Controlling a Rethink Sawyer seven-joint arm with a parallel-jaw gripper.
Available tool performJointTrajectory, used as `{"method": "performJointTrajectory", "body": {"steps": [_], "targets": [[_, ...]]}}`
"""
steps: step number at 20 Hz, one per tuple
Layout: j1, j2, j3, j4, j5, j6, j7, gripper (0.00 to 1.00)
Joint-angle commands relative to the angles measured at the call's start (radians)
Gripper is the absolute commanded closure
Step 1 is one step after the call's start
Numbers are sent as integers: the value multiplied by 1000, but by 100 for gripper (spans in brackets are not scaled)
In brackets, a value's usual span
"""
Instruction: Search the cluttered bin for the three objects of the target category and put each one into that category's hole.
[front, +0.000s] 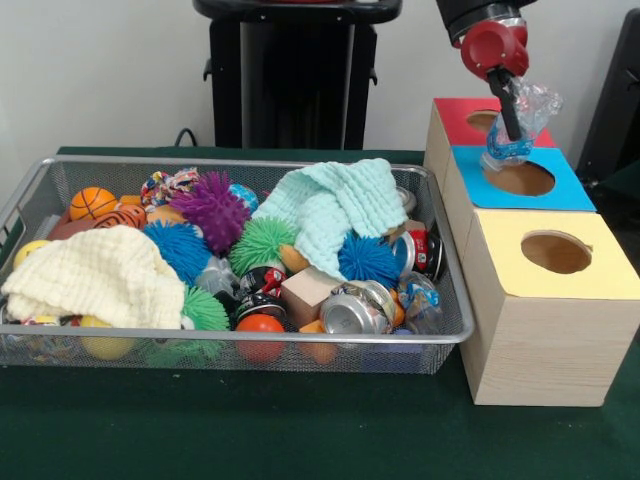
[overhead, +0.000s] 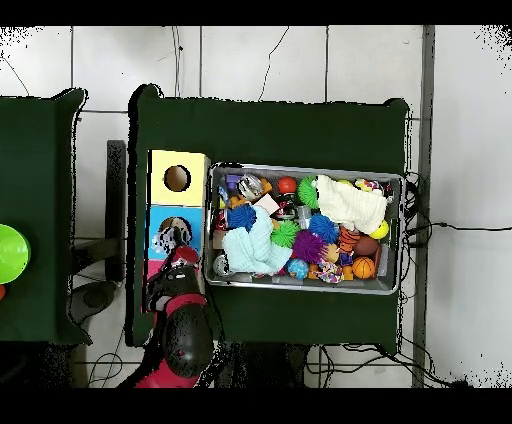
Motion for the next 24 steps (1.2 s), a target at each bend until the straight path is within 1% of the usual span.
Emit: {"method": "performJointTrajectory", "body": {"steps": [1,5,8,11,16,19,23,24], "targets": [[13,43,109,-127,53,-3,158,100],[64,71,70,-132,50,-17,250,100],[68,64,75,-120,48,-11,247,100],[54,56,88,-116,50,-4,224,100],[68,95,49,-160,51,-35,278,100],[52,125,36,-198,59,-51,264,100],[4,109,67,-206,67,-44,178,100],[1,109,68,-207,67,-44,174,100]]}}
